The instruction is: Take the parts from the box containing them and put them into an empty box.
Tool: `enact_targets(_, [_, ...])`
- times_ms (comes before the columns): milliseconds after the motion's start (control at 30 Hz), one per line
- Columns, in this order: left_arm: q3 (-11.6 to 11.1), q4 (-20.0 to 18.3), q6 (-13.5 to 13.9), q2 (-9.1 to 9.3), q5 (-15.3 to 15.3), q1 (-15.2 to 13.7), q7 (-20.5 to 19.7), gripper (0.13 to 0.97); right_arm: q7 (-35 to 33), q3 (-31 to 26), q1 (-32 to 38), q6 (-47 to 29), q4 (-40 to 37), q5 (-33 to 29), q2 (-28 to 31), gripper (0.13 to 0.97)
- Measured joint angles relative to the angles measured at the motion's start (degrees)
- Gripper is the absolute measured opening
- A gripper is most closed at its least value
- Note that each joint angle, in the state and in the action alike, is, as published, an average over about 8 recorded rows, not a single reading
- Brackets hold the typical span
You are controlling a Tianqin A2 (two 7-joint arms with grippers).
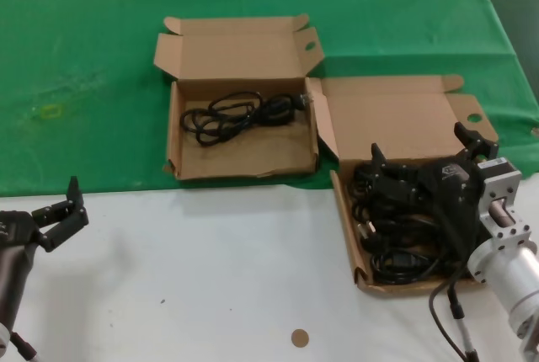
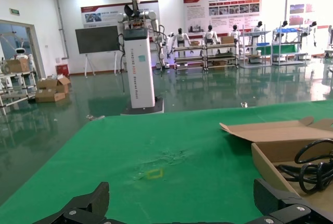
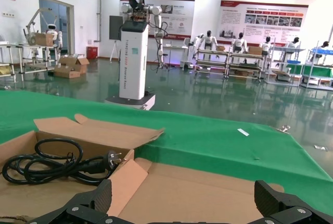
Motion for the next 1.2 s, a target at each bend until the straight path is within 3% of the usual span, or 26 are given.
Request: enact_targets(1200, [0.0,0.0,0.0,0.0,0.0,0.0,0.0,0.966,0.0,0.0,0.0,0.0,0.0,0.0,0.0,0.966])
